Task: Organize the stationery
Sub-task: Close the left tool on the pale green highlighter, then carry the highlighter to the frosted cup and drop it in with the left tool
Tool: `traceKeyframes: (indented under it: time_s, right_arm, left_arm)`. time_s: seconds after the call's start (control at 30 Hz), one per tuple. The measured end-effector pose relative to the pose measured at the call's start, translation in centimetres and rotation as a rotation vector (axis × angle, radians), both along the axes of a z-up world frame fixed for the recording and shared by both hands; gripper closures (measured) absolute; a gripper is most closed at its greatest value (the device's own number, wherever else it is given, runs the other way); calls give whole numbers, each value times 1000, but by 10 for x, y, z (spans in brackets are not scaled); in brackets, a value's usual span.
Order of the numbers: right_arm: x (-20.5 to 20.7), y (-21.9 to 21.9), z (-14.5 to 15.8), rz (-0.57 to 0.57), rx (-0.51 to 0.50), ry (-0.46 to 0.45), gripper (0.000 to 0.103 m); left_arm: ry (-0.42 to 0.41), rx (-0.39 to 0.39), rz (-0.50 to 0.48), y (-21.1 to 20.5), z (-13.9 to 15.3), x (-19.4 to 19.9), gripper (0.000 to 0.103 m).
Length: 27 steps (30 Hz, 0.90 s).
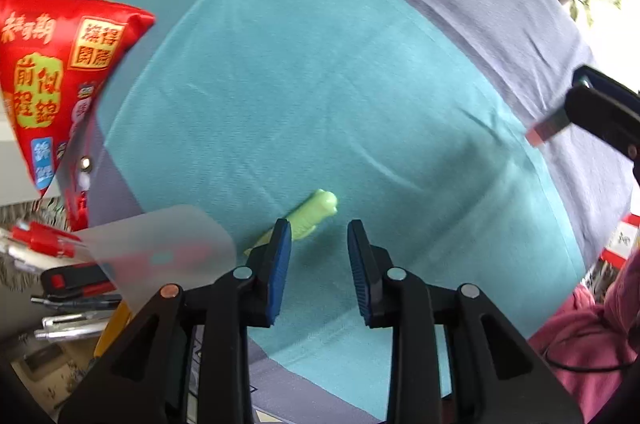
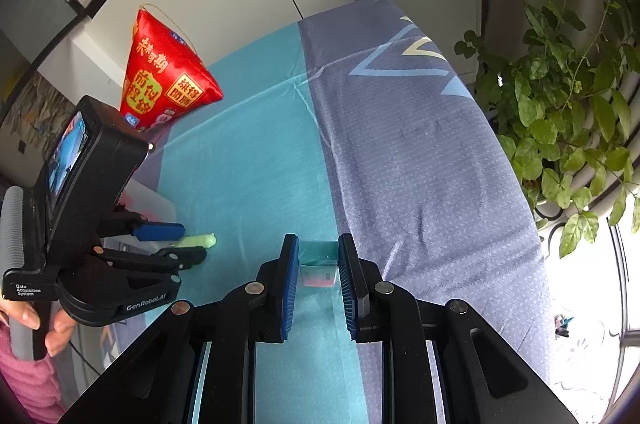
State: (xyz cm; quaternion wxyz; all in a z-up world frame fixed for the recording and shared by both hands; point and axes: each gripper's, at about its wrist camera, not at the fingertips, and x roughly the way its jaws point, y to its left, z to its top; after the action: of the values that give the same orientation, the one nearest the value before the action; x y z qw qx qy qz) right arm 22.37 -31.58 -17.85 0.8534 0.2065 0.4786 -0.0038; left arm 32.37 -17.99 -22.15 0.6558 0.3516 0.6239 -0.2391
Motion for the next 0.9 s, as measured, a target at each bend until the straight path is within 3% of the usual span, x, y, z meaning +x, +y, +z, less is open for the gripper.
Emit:
traceKeyframes:
  time_s: [0.3,0.43,0.53,0.9]
  right_arm:
    - [-4,3,6,-8,-19,0,82]
    - [-4,4,7,-14,-21,5,82]
    - [-4,5,8,-13,-23,4,82]
    - [-5,10,6,5,-22,7,82]
  left_arm:
    - [-31,31,-60,14,-19,12,73]
    - [-29,18,-43,-4,-13,-12,85]
    - [-26,-11,-30,-5,-9,-29,92]
    - [-40,-135,29,11,11,-76,92]
